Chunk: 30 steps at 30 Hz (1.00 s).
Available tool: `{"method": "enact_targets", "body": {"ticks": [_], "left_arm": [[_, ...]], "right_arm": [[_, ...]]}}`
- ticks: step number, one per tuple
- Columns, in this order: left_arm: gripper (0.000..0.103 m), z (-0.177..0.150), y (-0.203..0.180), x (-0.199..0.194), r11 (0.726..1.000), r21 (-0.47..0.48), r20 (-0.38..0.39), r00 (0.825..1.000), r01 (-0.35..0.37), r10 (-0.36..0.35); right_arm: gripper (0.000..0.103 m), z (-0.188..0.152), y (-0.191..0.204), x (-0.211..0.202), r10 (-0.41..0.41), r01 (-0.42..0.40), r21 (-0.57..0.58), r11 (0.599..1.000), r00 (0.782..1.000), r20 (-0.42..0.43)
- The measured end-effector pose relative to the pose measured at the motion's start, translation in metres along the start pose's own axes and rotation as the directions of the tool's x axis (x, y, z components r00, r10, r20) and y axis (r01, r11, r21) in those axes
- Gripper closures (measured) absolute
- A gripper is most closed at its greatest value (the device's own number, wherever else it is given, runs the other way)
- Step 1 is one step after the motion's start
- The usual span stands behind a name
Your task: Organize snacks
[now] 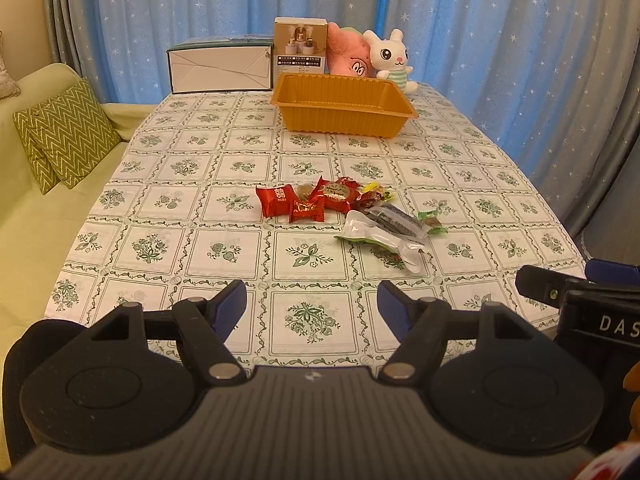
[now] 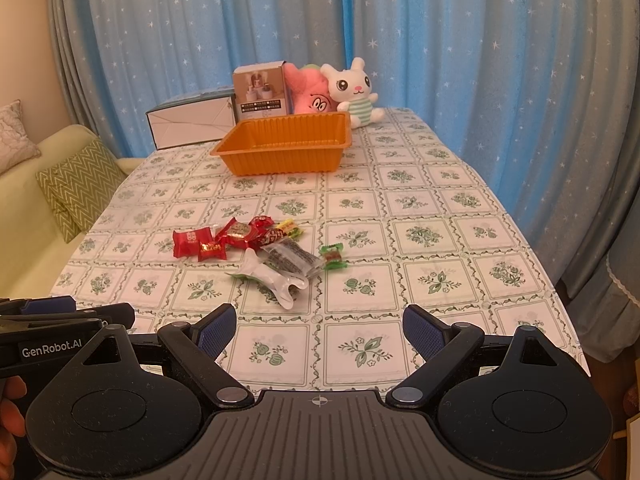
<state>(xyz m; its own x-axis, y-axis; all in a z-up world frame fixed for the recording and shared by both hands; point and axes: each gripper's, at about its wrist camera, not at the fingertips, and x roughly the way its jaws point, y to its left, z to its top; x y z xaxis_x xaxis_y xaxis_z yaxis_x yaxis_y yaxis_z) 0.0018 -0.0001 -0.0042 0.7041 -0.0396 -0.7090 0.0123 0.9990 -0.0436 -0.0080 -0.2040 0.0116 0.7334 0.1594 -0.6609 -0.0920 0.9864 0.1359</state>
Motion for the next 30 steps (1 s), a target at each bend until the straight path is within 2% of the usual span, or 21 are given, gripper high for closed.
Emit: {"method": "enact_targets", "body": {"ticks": [30], "left_arm": [[0.033, 0.0035, 0.0049, 0.0052, 1.0, 0.005, 0.018, 1.0, 0.018, -0.018]], "right_arm": [[0.013, 0.005, -0.0029, 0.0087, 0.001, -0.001, 0.012, 1.0, 1.0, 0.009]]}}
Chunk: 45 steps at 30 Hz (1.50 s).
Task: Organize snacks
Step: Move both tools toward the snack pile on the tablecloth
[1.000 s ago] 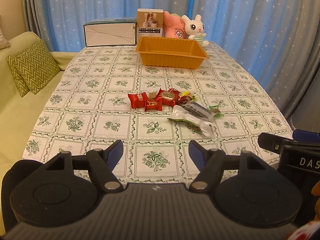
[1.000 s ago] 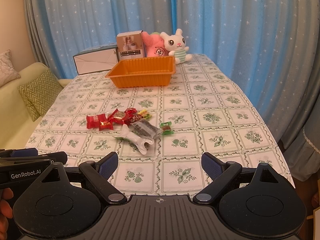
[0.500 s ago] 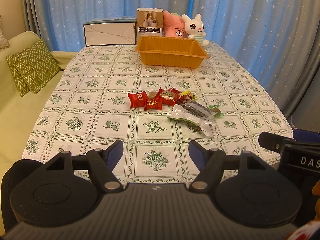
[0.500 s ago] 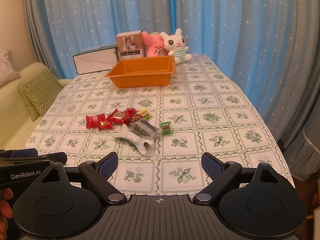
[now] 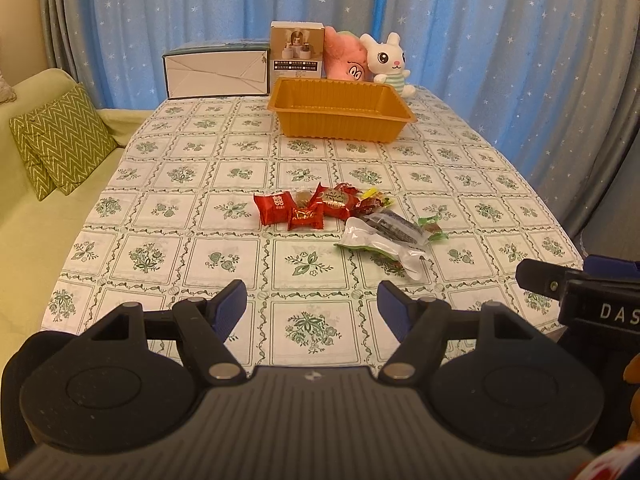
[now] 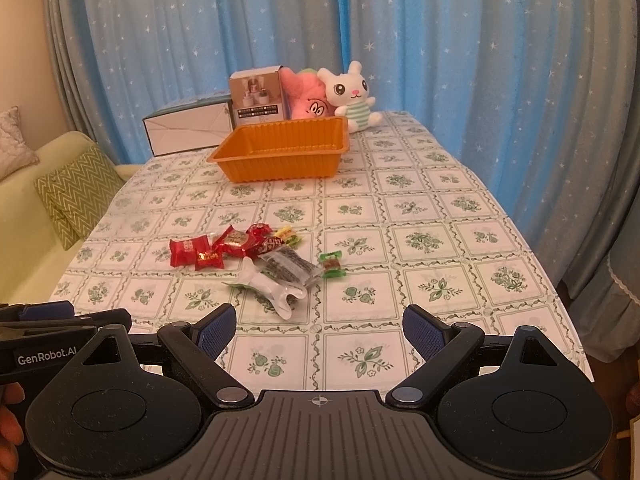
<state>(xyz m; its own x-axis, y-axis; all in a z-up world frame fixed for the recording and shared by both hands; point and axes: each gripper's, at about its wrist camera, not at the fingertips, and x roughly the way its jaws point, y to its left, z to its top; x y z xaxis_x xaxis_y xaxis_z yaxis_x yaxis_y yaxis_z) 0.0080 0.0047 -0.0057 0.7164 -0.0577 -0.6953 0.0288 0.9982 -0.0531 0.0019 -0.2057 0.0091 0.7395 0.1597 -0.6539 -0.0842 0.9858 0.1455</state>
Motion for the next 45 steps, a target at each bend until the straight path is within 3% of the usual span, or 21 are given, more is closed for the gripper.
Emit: {"method": "enact_targets", "body": {"ticks": [12, 18, 29, 34, 41, 45], "left_arm": [[0.034, 0.012, 0.015, 0.027, 0.997, -0.055, -0.001, 0.998, 0.062, -0.063], [0.034, 0.015, 0.02, 0.058, 0.99, -0.087, -0.053, 0.991, 0.115, -0.12], [0.035, 0.015, 0.013, 0.102, 0.994, -0.055, -0.038, 0.994, 0.097, -0.1], [0.043, 0.016, 0.005, 0.12, 0.992, -0.082, -0.056, 0.993, 0.098, -0.103], [0.046, 0.023, -0.012, 0.145, 0.979, -0.156, -0.083, 0.986, 0.132, -0.146], [0.055, 0.025, -0.025, 0.157, 0.969, -0.191, -0.111, 0.977, 0.157, -0.181]], "right_arm": [[0.013, 0.005, -0.007, 0.025, -0.011, 0.011, 0.012, 1.0, 1.0, -0.017], [0.013, 0.011, -0.011, 0.043, -0.013, 0.013, 0.013, 1.0, 1.0, -0.024], [0.013, 0.013, -0.028, 0.09, -0.04, 0.042, 0.022, 0.999, 0.997, -0.069], [0.013, 0.013, -0.04, 0.112, -0.047, 0.05, 0.031, 0.998, 0.995, -0.087], [0.013, 0.021, -0.054, 0.134, -0.047, 0.05, 0.03, 0.998, 0.996, -0.073], [0.013, 0.023, -0.065, 0.14, -0.065, 0.068, 0.051, 0.996, 0.996, -0.069]]}}
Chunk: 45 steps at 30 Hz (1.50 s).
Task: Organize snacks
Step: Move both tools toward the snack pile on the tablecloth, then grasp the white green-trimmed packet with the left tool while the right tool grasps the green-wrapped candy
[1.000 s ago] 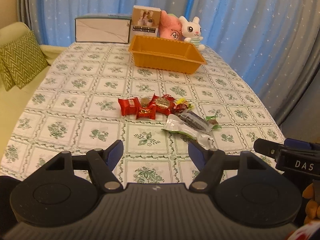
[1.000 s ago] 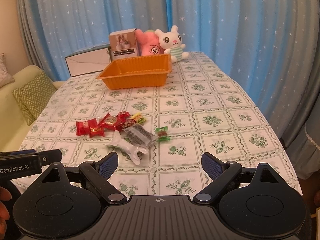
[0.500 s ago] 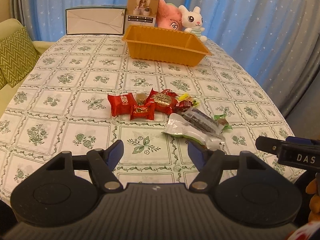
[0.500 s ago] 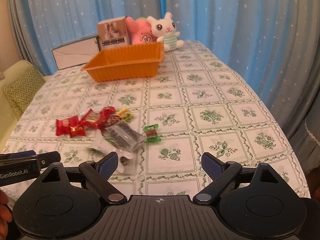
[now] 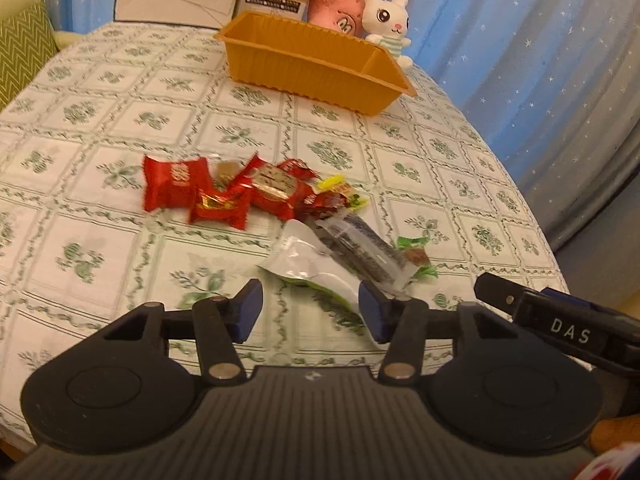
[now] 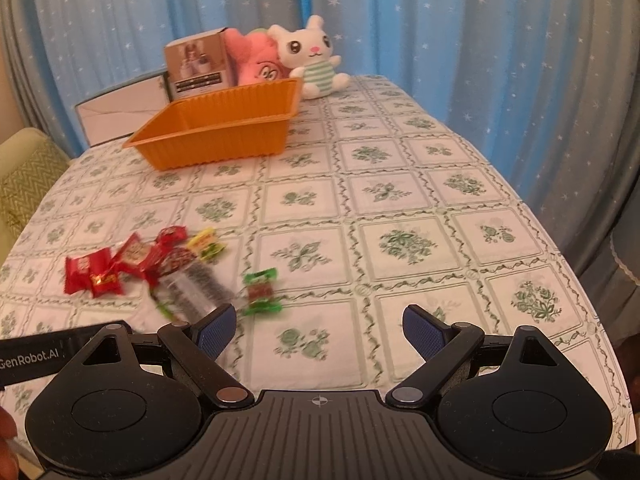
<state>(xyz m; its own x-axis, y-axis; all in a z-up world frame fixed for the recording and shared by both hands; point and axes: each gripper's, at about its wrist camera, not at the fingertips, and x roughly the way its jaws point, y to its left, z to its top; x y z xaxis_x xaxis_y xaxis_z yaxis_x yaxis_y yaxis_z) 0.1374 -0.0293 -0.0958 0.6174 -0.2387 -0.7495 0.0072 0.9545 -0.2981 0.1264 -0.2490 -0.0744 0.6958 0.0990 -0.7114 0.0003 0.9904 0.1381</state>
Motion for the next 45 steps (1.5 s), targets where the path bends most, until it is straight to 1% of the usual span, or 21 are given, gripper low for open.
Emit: {"method": "enact_targets", "body": {"ticks": [3, 10, 15, 17, 18, 20, 22, 25, 27, 29, 33, 35, 36, 38, 40, 41, 42, 45], "left_arm": [[0.056, 0.0, -0.007, 0.01, 1.0, -0.019, -0.02, 1.0, 0.019, -0.019], [0.056, 0.007, -0.01, 0.03, 0.995, -0.104, -0.04, 0.999, 0.008, -0.013], [0.056, 0.011, -0.009, 0.041, 0.99, -0.134, -0.03, 0.999, -0.036, 0.033], [0.061, 0.012, -0.008, 0.045, 0.99, -0.129, -0.032, 0.998, -0.059, 0.055], [0.064, 0.013, -0.007, 0.045, 0.991, -0.12, -0.029, 0.998, -0.064, 0.06], [0.065, 0.013, -0.005, 0.045, 0.994, -0.09, -0.036, 0.998, -0.059, 0.056], [0.069, 0.014, -0.003, 0.042, 0.997, -0.05, -0.05, 0.997, -0.057, 0.054], [0.072, 0.014, 0.001, 0.034, 0.996, 0.053, -0.061, 0.996, -0.066, 0.069], [0.072, 0.012, 0.002, 0.029, 0.984, 0.142, -0.062, 0.991, -0.107, 0.117], [0.072, 0.009, 0.004, 0.026, 0.971, 0.196, -0.056, 0.987, -0.136, 0.15], [0.073, 0.0, 0.006, 0.031, 0.958, 0.231, -0.04, 0.982, -0.171, 0.185], [0.075, -0.004, 0.004, 0.031, 0.948, 0.255, -0.013, 0.979, -0.191, 0.201], [0.078, -0.006, 0.002, 0.031, 0.941, 0.274, 0.0, 0.978, -0.2, 0.208], [0.078, -0.007, -0.001, 0.031, 0.93, 0.3, 0.019, 0.976, -0.214, 0.219], [0.079, -0.007, 0.0, 0.031, 0.926, 0.306, 0.029, 0.975, -0.219, 0.22], [0.079, -0.006, 0.002, 0.031, 0.93, 0.299, 0.029, 0.976, -0.215, 0.216], [0.079, -0.006, 0.003, 0.03, 0.933, 0.293, 0.029, 0.977, -0.208, 0.209], [0.079, -0.005, 0.006, 0.03, 0.935, 0.292, 0.032, 0.979, -0.202, 0.201]], "right_arm": [[0.013, 0.001, -0.007, 0.004, -0.015, 0.015, 0.012, 1.0, 1.0, -0.003], [0.013, -0.001, -0.018, 0.009, -0.024, 0.024, 0.038, 0.999, 1.0, -0.011], [0.013, -0.002, -0.019, 0.013, -0.018, 0.018, 0.046, 0.999, 1.0, -0.015], [0.013, -0.001, -0.019, 0.014, -0.014, 0.014, 0.044, 0.999, 1.0, -0.015], [0.013, -0.001, -0.018, 0.015, -0.013, 0.014, 0.041, 0.999, 1.0, -0.014], [0.013, -0.001, -0.017, 0.016, -0.011, 0.012, 0.031, 0.999, 1.0, -0.013], [0.013, 0.0, -0.015, 0.018, -0.01, 0.01, 0.023, 1.0, 1.0, -0.013], [0.013, 0.0, -0.012, 0.021, 0.002, -0.002, 0.008, 1.0, 1.0, -0.009], [0.013, 0.001, -0.008, 0.023, 0.013, -0.013, -0.009, 1.0, 1.0, -0.006], [0.013, 0.001, -0.003, 0.025, 0.026, -0.026, -0.023, 0.999, 1.0, -0.005], [0.013, 0.001, 0.007, 0.03, 0.048, -0.049, -0.053, 0.997, 0.999, -0.002], [0.013, 0.002, 0.012, 0.033, 0.048, -0.047, -0.079, 0.996, 0.999, 0.002], [0.013, 0.002, 0.014, 0.034, 0.046, -0.045, -0.09, 0.995, 0.999, 0.004], [0.013, 0.002, 0.016, 0.037, 0.053, -0.052, -0.103, 0.993, 0.999, 0.006], [0.026, 0.003, 0.017, 0.041, 0.058, -0.058, -0.113, 0.992, 0.998, 0.003], [0.04, 0.004, 0.018, 0.044, 0.065, -0.066, -0.12, 0.991, 0.998, -0.008], [0.044, 0.004, 0.019, 0.048, 0.066, -0.068, -0.123, 0.99, 0.998, -0.02], [0.046, 0.005, 0.022, 0.056, 0.071, -0.074, -0.133, 0.988, 0.997, -0.027]]}}
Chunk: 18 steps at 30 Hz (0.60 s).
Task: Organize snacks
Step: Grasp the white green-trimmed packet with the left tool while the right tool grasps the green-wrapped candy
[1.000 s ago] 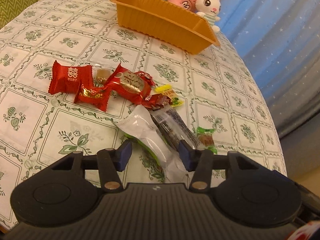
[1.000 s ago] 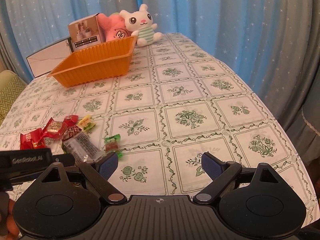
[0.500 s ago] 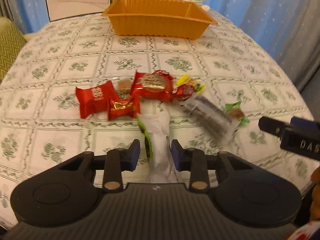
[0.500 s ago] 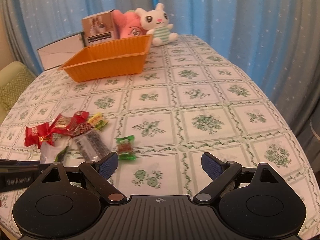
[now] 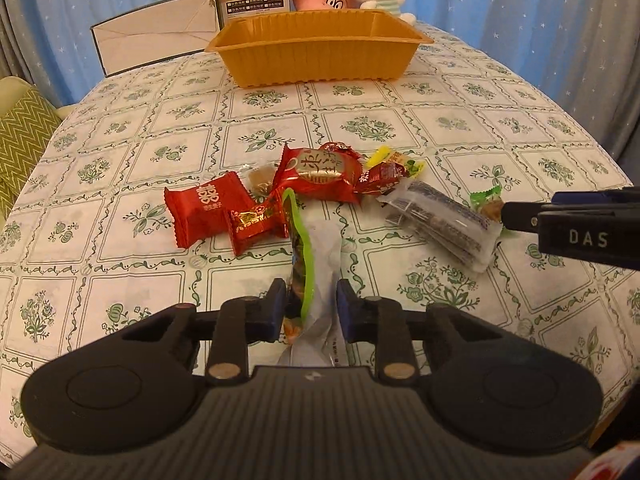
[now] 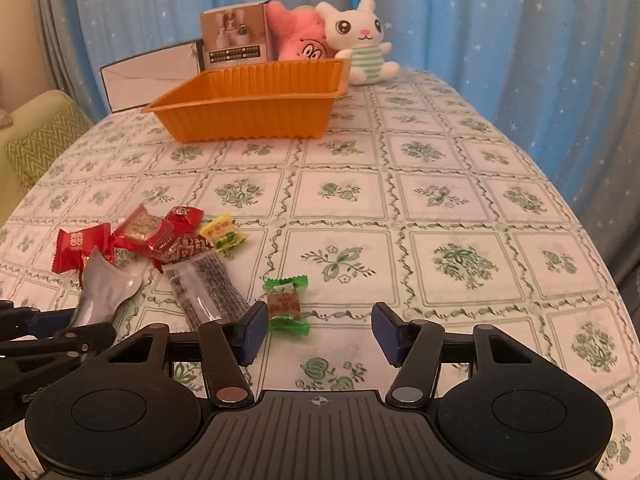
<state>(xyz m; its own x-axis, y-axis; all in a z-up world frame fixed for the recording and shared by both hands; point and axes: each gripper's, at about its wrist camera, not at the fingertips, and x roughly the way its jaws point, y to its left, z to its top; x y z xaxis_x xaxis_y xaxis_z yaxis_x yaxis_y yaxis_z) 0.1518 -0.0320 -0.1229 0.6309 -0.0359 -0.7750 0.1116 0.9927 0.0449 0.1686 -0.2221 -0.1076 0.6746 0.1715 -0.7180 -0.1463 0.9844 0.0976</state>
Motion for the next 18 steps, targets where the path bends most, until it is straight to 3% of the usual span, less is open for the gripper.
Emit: {"method": "enact_targets", "body": {"ticks": [4, 11, 18], "left_arm": [[0.079, 0.0, 0.0, 0.0, 1.0, 0.0, 0.008, 1.0, 0.004, -0.004], [0.079, -0.002, 0.001, -0.001, 1.0, -0.01, 0.017, 1.0, 0.014, -0.014], [0.08, -0.002, 0.0, -0.007, 1.0, -0.001, 0.036, 0.999, 0.007, -0.007]], "right_arm": [[0.053, 0.005, 0.004, 0.008, 0.021, -0.021, -0.021, 1.0, 1.0, 0.0], [0.077, 0.002, 0.016, 0.022, 0.03, -0.033, -0.086, 0.996, 0.999, -0.042], [0.083, 0.001, 0.018, 0.013, 0.017, -0.018, -0.098, 0.995, 1.0, -0.011]]}}
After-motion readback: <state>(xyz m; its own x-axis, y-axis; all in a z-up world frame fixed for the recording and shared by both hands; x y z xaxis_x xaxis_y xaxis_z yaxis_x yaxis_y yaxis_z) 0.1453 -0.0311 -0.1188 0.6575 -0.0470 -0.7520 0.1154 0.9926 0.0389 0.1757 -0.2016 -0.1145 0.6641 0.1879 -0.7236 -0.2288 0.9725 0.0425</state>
